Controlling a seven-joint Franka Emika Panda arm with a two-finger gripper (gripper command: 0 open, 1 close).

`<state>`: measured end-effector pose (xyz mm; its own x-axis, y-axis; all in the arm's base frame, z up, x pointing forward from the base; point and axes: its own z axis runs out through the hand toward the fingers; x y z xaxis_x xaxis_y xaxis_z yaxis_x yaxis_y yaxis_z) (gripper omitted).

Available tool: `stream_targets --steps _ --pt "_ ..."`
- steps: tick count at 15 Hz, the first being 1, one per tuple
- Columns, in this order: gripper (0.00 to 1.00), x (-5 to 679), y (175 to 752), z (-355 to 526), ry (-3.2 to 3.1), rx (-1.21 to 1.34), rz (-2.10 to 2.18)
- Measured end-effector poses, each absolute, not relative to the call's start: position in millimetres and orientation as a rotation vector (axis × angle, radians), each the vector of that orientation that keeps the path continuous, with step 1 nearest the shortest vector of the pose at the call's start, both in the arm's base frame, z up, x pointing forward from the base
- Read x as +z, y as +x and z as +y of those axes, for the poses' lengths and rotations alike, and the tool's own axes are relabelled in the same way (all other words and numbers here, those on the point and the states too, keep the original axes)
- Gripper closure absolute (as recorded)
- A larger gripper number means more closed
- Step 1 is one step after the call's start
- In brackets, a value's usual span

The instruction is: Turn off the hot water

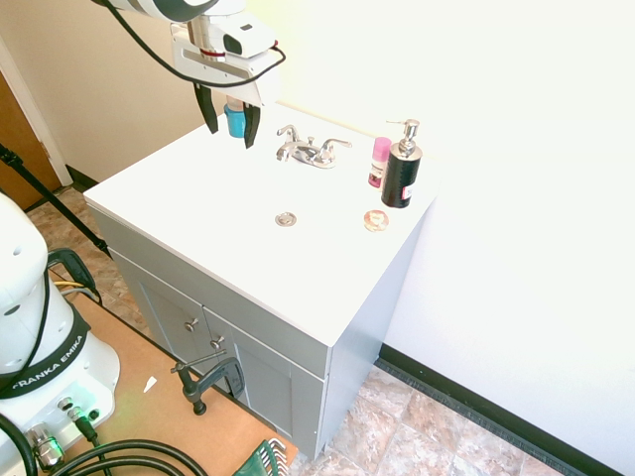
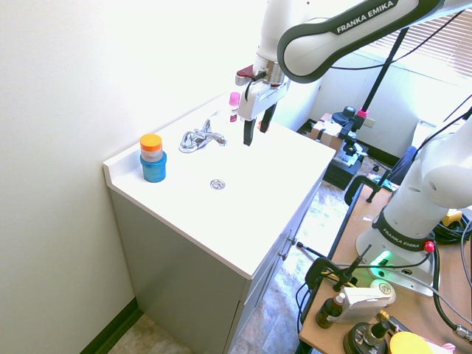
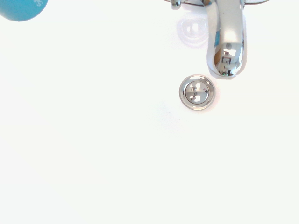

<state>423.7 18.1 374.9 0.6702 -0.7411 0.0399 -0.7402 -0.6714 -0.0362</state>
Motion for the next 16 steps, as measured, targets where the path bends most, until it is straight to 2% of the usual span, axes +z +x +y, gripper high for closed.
stream_targets --steps 3,5,10,16 --pt "0.00 377.7 426.6 20.2 -2.852 -0.107 1.274" --pt "0.00 380.0 437.2 27.1 -2.861 -0.229 1.333" --pt "0.00 364.6 484.4 32.0 -2.867 -0.498 1.468" --pt "0.00 356.3 538.0 45.0 -2.827 -0.600 1.551"
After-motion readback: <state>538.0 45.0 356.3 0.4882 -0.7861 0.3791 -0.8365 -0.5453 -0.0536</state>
